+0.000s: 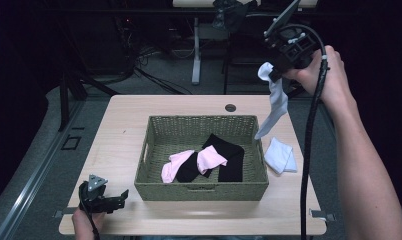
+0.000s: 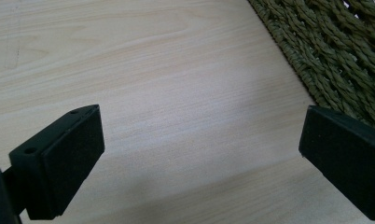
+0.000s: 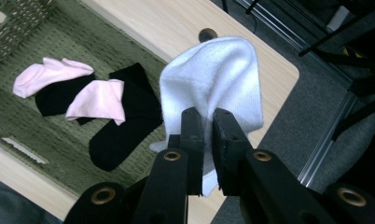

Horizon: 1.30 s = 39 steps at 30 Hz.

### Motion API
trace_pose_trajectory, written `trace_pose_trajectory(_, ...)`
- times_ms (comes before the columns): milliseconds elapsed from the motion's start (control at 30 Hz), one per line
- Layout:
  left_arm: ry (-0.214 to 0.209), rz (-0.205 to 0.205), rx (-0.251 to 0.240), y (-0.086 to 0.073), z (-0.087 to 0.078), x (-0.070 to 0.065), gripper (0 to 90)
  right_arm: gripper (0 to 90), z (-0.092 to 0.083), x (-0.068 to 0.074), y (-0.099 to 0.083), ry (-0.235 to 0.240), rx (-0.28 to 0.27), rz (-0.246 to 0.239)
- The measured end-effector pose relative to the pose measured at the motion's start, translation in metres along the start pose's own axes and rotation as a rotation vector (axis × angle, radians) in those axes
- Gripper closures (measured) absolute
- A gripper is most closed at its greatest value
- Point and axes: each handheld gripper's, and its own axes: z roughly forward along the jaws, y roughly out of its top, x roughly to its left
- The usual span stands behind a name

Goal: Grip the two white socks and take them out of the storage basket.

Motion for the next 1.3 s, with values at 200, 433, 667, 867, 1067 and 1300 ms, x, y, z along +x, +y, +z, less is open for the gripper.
trace_pose_trajectory(200,0.000,0.000,0.001,0.000,0.000,0.000,0.1,83.7,0.007,-0.018,-0.018,-0.003,0.002,0.043)
trace_pose_trajectory(433,0.001,0.000,0.004,0.000,0.000,0.000,0.1,83.7,0.041,-0.036,-0.039,0.032,0.021,0.086)
trace_pose_trajectory(667,0.002,0.000,0.002,0.000,0.000,0.000,0.1,83.5,0.102,-0.049,-0.062,0.060,0.091,0.135)
trace_pose_trajectory(867,0.001,0.001,0.003,0.000,0.000,0.000,0.1,83.5,0.136,-0.052,-0.074,0.079,0.121,0.147)
trace_pose_trajectory(1067,0.002,0.002,0.005,0.000,0.000,-0.001,0.1,83.4,0.172,-0.053,-0.089,0.098,0.141,0.179)
trace_pose_trajectory(1300,0.005,0.002,0.007,0.000,0.000,-0.001,0.1,83.2,0.214,-0.051,-0.107,0.127,0.165,0.213)
